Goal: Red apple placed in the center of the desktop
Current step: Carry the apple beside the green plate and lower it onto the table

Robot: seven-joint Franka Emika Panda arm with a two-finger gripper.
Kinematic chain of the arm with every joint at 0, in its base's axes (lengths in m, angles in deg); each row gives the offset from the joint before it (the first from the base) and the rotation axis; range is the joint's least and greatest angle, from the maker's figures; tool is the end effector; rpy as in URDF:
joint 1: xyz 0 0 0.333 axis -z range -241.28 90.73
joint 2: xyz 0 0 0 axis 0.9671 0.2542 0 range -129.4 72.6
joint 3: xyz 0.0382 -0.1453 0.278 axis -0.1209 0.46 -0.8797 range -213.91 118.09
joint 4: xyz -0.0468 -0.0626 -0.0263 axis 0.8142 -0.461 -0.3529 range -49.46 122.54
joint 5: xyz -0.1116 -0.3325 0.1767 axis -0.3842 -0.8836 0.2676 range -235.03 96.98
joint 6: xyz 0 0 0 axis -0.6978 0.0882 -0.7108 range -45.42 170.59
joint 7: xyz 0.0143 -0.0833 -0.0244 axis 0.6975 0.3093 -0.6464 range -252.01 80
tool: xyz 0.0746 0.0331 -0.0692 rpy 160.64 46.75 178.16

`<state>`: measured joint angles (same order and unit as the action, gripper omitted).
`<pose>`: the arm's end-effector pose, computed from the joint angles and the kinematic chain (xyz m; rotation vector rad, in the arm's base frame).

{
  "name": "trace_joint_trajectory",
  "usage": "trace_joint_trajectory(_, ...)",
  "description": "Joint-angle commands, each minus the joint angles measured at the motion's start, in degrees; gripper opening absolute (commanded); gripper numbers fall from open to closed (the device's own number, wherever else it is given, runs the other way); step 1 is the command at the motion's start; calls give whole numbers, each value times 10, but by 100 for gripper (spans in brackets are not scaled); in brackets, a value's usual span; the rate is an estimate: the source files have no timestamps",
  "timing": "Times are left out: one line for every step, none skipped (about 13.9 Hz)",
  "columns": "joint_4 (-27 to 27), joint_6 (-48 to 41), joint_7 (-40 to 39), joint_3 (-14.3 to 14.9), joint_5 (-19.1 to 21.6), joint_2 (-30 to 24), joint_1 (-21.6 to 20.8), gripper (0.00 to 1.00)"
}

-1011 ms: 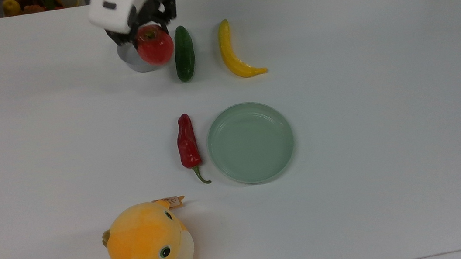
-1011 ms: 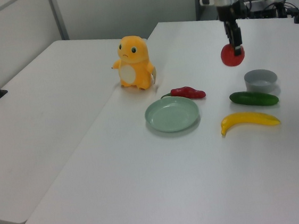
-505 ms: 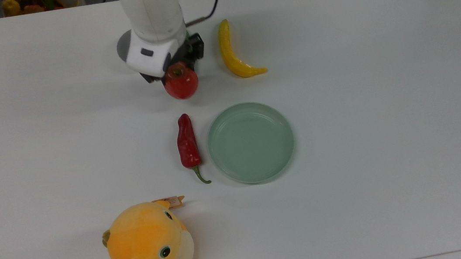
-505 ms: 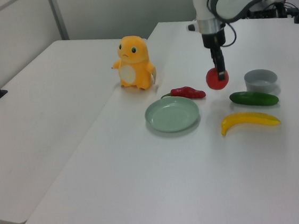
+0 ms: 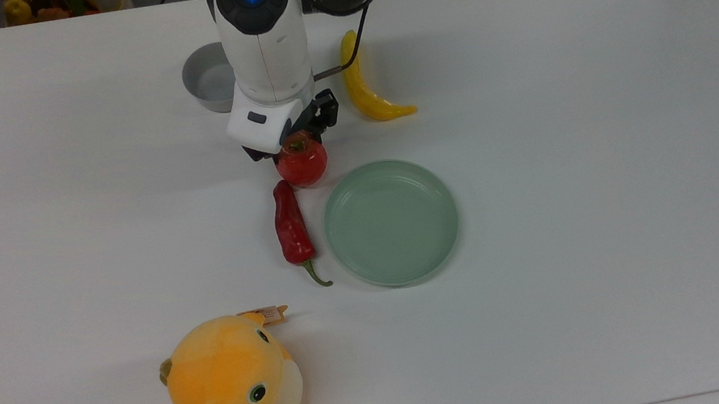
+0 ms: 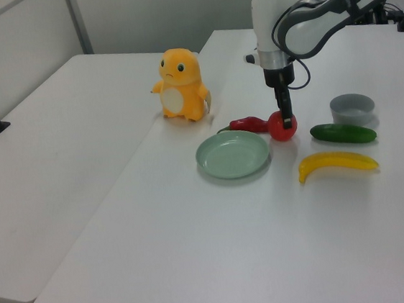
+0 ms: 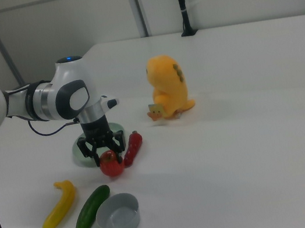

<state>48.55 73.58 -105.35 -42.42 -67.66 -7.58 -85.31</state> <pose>0.6329 0.0561 0.3472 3.0704 0.6380 -0.1311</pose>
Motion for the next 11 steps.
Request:
trace_joint_trajectory(-10, 6, 9, -1, 10, 6, -3, 2)
trace_joint_trajectory(-10, 7, 9, -2, 10, 8, -3, 5)
trace_joint_trajectory(-10, 7, 9, -2, 10, 11, -3, 12)
trace_joint_trajectory(-10, 7, 9, -2, 10, 11, -3, 23)
trace_joint_trajectory(-10, 7, 9, -3, 10, 12, -3, 34)
trace_joint_trajectory(-10, 7, 9, -2, 9, 12, -3, 48)
trace_joint_trajectory(-10, 7, 9, -2, 10, 12, -3, 64)
trace_joint_trajectory(-10, 5, 9, -2, 9, 11, -2, 96)
trace_joint_trajectory(-11, 0, 9, -2, 9, 8, -2, 100)
trace_joint_trajectory(-12, -1, 10, -2, 9, 7, -2, 100)
trace_joint_trajectory(-13, -1, 10, -2, 9, 5, -2, 100)
